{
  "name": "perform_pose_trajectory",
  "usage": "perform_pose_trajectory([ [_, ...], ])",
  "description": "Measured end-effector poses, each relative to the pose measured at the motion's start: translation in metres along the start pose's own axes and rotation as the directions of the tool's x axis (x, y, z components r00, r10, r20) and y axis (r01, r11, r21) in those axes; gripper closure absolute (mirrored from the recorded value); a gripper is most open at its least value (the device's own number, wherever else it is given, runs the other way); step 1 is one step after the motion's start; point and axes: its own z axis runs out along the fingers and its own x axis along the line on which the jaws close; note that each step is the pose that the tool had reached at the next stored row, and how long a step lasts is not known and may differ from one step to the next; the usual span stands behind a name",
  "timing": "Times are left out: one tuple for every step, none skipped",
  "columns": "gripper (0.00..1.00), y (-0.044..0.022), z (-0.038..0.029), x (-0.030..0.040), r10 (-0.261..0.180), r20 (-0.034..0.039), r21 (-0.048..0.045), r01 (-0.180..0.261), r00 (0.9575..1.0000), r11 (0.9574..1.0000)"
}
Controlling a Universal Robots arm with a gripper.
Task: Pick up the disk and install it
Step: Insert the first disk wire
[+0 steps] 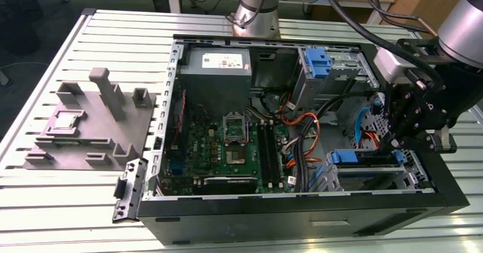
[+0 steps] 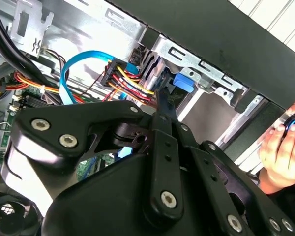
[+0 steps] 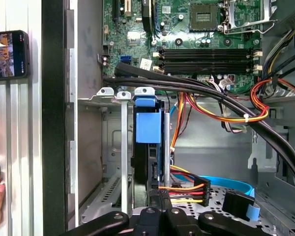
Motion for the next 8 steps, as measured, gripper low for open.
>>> perform_pose_trajectory([
  [0.90, 0.0000, 0.0006, 0.0000, 0.000, 0.0000, 0.0000, 0.000, 1.0000, 1.0000],
  [0.90, 0.0000, 0.0011, -0.0001, 0.000, -0.0002, 0.0000, 0.000, 1.0000, 1.0000],
  [0.90, -0.0001, 0.0016, -0.0001, 0.000, -0.0001, 0.0000, 0.000, 1.0000, 1.0000],
  [0.90, -0.0001, 0.0023, -0.0001, 0.000, -0.0001, 0.0000, 0.000, 1.0000, 1.0000],
  [0.90, -0.0001, 0.0028, -0.0001, 0.000, -0.0002, 0.0000, 0.000, 1.0000, 1.0000],
  [0.90, -0.0001, 0.0034, -0.0002, 0.000, -0.0001, 0.0000, 0.000, 1.0000, 1.0000],
  [0.90, -0.0003, 0.0037, -0.0002, 0.000, -0.0002, 0.0000, 0.000, 1.0000, 1.0000],
  [0.90, -0.0006, 0.0040, -0.0002, 0.000, 0.0000, 0.0000, 0.000, 1.0000, 1.0000],
])
